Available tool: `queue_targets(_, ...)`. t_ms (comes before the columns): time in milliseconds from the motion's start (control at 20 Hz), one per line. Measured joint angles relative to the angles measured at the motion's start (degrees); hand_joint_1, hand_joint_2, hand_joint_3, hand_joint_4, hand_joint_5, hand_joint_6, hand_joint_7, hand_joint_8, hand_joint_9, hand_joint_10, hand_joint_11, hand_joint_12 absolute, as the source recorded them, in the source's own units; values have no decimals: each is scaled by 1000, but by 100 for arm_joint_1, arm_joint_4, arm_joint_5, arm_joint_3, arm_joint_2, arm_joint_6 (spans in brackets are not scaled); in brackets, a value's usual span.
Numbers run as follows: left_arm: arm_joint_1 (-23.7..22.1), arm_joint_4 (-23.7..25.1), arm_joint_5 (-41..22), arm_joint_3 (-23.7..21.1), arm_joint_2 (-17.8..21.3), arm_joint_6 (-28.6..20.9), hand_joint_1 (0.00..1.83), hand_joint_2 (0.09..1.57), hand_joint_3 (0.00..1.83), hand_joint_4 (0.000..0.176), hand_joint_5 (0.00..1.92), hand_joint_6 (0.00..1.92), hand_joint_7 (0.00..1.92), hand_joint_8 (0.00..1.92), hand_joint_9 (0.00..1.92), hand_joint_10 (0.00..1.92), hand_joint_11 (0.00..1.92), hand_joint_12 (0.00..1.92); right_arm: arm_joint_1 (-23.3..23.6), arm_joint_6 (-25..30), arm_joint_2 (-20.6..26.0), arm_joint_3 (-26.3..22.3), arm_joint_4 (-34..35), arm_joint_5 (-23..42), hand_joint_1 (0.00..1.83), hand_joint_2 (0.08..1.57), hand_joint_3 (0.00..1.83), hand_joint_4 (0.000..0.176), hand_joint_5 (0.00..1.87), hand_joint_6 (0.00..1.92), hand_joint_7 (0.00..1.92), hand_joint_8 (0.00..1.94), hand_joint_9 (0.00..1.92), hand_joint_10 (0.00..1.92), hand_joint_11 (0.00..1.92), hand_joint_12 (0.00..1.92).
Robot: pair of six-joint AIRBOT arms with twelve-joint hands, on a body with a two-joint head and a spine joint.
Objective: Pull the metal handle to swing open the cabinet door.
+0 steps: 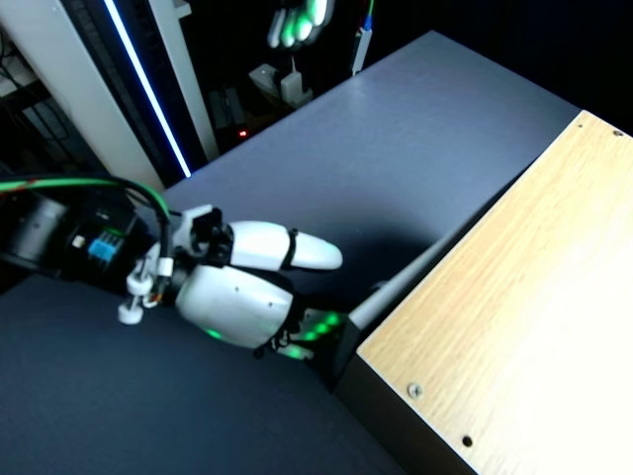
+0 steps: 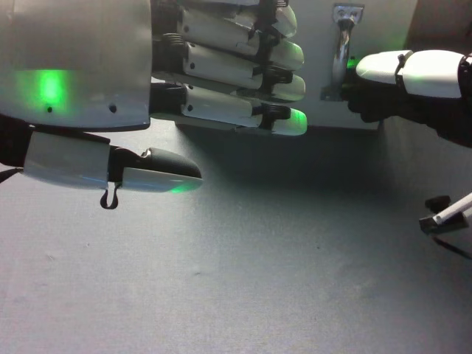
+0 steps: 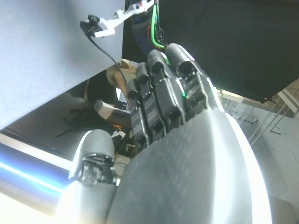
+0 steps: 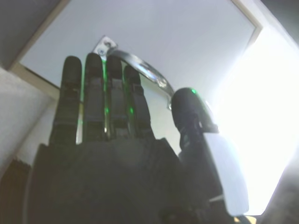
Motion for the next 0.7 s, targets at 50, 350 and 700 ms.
queue_targets(50, 0, 0, -7, 0, 0, 0, 0, 1571, 51, 0, 419, 0, 437, 0, 406, 1, 43, 796, 0, 0, 48, -83, -9, -13, 0, 1571, 53, 0, 353, 1, 369, 1, 352, 1, 0, 872)
queue_targets(350, 0, 0, -4, 0, 0, 0, 0, 1571, 52, 0, 432, 6, 448, 5, 419, 5, 52, 799, -66, -15, 413, -743, -160, -81, 0, 1571, 58, 0, 349, 0, 366, 0, 347, 0, 0, 869)
queue_targets(700, 0, 0, 0, 2, 0, 0, 0, 1571, 53, 0, 409, 0, 429, 1, 400, 1, 37, 797, -151, 0, 800, -1353, -251, -50, 0, 1571, 57, 0, 350, 0, 368, 0, 351, 1, 0, 873)
